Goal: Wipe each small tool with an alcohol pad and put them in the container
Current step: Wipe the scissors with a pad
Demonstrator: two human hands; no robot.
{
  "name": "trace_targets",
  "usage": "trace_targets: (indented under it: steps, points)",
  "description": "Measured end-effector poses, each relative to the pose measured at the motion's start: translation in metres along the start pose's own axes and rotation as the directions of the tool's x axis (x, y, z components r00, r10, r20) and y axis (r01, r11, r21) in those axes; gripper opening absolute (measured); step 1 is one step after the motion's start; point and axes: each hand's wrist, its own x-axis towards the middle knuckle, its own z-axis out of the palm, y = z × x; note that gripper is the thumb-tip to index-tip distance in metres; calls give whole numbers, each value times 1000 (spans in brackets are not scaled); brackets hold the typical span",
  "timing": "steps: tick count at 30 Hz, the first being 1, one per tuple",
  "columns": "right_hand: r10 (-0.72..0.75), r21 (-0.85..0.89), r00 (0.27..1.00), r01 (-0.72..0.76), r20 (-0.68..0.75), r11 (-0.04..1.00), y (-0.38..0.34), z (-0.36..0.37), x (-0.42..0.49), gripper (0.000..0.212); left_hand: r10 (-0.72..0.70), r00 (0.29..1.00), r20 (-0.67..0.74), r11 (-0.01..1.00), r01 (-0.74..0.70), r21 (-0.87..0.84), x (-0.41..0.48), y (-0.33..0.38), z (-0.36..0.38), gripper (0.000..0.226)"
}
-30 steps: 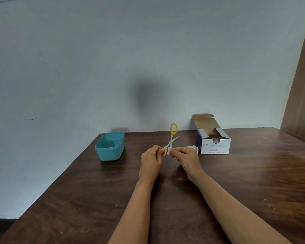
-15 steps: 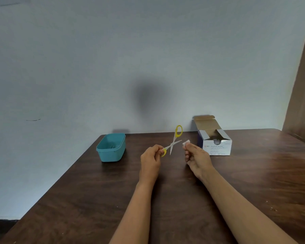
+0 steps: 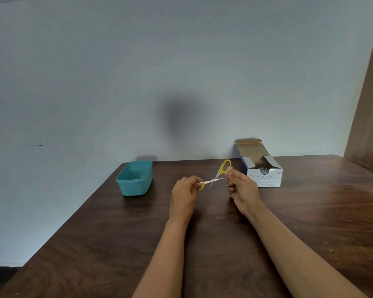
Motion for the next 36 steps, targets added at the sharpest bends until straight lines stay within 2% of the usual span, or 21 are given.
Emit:
trace_targets:
  steps: [11, 24, 29, 36]
  points:
    - [-71, -49, 997, 69, -37, 996, 1, -1, 2, 9, -16, 1000, 10, 999, 15, 30, 0, 4, -3, 18]
    - [-65, -98, 998, 67, 25, 993, 2, -3, 2, 11, -44, 999, -5, 999, 44, 30, 0, 1, -1, 17]
    - [-77, -130, 997, 77, 2, 988, 4, -4, 4, 14, -19, 1000, 11, 997, 18, 70, -1, 4, -3, 17]
    - [-95, -85, 995, 93, -22, 992, 5, -2, 3, 13, 18, 998, 54, 984, -27, 174, -1, 5, -4, 19]
